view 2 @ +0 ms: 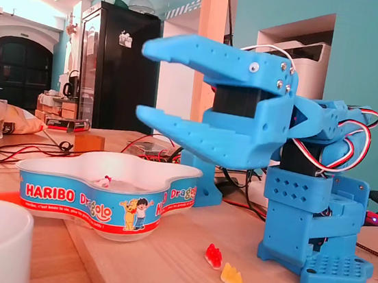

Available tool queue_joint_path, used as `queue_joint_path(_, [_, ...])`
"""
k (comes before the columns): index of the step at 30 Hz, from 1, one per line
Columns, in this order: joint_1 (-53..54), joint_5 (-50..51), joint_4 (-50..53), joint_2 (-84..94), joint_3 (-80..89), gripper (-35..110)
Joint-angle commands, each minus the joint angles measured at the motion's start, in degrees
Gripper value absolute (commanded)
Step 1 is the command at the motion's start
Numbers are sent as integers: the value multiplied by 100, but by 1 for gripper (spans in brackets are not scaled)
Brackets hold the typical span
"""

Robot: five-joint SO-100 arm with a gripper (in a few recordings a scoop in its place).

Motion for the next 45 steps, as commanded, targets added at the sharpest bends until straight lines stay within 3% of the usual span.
queue_joint_path(1, [185, -167, -158, 88, 202, 14])
queue_joint_path(45, [422, 18, -255, 378, -272, 15])
